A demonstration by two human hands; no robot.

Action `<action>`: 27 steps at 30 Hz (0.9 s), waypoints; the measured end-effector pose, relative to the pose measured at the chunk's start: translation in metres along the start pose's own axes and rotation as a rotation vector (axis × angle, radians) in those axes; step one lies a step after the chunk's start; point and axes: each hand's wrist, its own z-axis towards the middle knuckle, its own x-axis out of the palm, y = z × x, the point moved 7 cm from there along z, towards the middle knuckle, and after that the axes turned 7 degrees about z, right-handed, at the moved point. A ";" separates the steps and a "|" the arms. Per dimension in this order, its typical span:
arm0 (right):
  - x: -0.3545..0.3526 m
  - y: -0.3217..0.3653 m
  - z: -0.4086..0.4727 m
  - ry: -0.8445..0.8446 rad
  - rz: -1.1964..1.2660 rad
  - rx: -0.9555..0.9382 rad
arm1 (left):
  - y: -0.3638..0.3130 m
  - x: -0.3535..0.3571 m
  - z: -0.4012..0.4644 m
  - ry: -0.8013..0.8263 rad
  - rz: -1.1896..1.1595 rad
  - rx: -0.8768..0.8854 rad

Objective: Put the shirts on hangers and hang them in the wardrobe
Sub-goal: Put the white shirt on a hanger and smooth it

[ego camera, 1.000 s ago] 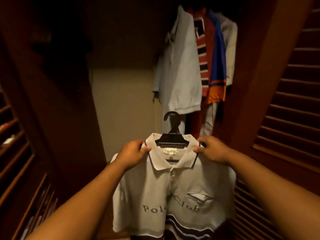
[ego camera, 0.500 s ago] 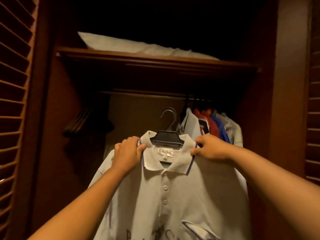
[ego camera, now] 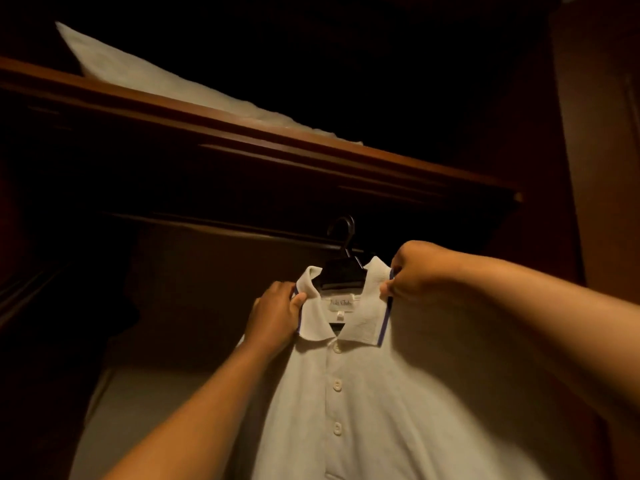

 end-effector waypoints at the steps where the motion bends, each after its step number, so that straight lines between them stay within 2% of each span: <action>1: 0.003 -0.001 0.008 -0.001 -0.008 0.029 | 0.003 0.013 0.008 0.016 -0.032 0.012; 10: 0.030 -0.012 0.081 -0.030 -0.076 0.135 | 0.024 0.096 0.083 0.064 -0.238 0.055; 15: 0.045 -0.009 0.113 -0.016 -0.133 0.124 | 0.043 0.124 0.110 0.160 -0.329 0.057; 19: 0.053 -0.004 0.134 -0.025 -0.138 0.114 | 0.058 0.147 0.124 0.301 -0.203 0.010; 23: 0.059 -0.001 0.154 -0.057 -0.125 0.098 | 0.073 0.173 0.129 0.496 -0.141 -0.167; 27: 0.065 0.001 0.167 -0.060 -0.075 0.076 | 0.078 0.189 0.136 0.505 -0.047 -0.133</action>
